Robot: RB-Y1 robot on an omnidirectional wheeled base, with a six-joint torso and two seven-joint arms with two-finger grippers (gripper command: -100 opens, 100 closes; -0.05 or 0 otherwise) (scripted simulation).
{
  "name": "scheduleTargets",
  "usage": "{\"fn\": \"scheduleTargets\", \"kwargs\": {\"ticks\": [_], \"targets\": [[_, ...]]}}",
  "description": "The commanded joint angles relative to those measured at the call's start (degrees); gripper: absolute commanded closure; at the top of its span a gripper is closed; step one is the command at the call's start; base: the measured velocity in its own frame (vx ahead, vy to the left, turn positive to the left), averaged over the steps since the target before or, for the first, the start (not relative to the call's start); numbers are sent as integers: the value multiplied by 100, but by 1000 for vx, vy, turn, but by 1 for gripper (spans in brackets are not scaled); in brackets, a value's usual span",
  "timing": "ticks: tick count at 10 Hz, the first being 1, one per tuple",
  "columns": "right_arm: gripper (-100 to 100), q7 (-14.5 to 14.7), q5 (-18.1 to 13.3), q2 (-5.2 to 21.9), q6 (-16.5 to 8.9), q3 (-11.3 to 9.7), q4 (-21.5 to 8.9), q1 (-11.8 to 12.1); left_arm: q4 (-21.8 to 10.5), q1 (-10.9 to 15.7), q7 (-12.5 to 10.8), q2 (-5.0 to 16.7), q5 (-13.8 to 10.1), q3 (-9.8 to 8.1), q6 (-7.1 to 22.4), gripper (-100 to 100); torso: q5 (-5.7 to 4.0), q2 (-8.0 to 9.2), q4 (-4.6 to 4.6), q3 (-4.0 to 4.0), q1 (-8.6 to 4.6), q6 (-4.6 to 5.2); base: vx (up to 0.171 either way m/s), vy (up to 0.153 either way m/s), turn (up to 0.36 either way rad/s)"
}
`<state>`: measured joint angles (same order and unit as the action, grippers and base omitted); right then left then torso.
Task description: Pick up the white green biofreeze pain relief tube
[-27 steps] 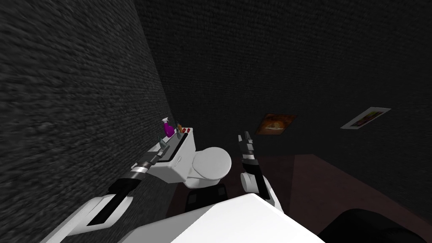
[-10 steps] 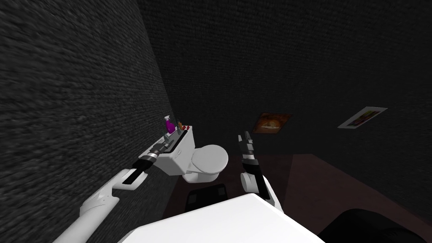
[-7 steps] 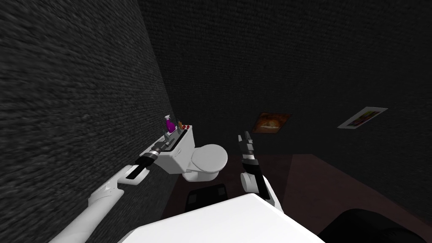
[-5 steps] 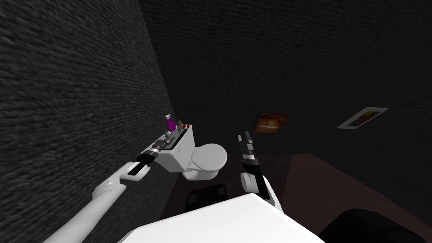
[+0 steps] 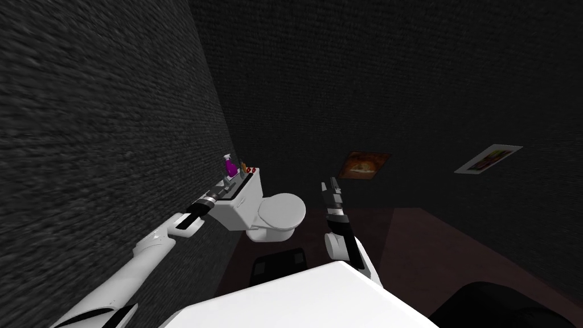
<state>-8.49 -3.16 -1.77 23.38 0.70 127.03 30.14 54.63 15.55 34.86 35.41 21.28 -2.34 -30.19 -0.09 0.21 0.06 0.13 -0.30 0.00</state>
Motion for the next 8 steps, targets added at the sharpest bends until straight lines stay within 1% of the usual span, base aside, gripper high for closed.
{"fn": "scheduleTargets", "kwargs": {"ticks": [1,2,3,4,5,6,7,8], "targets": [[0,0,0,0,0,0,0,0,-286,163,-2,25,-18,15,-21,-100,0,0,0,0,0,0,-28,-24,-2],[0,0,0,0,0,0,0,0,-336,163,-2,25,-18,15,-21,-100,1,-8,-2,-4,5,-1,0,0,0],[0,0,0,0,0,0,0,1,-538,424,69,144,-135,117,-208,-100,3,-16,-4,-9,13,-1,-45,-16,33],[0,0,0,0,0,0,0,0,-775,605,69,144,-135,117,-208,-100,2,-8,-2,-5,10,-1,-63,-33,13],[0,0,0,0,0,0,0,0,-966,688,69,144,-135,117,-208,-100,1,-2,-1,-1,4,0,-38,-24,-7],[0,0,0,0,0,0,0,0,-1028,688,69,144,-135,117,-208,-100,1,-6,-2,-3,5,-1,-12,-10,-2],[0,0,0,0,0,0,0,1,-1241,948,140,263,-251,220,-395,-100,3,-13,-3,-8,10,-1,-45,-35,26],[0,0,0,0,0,0,0,0,-1402,1090,140,263,-251,220,-395,-100,1,-7,-2,-4,3,-1,-66,-39,17]]}}
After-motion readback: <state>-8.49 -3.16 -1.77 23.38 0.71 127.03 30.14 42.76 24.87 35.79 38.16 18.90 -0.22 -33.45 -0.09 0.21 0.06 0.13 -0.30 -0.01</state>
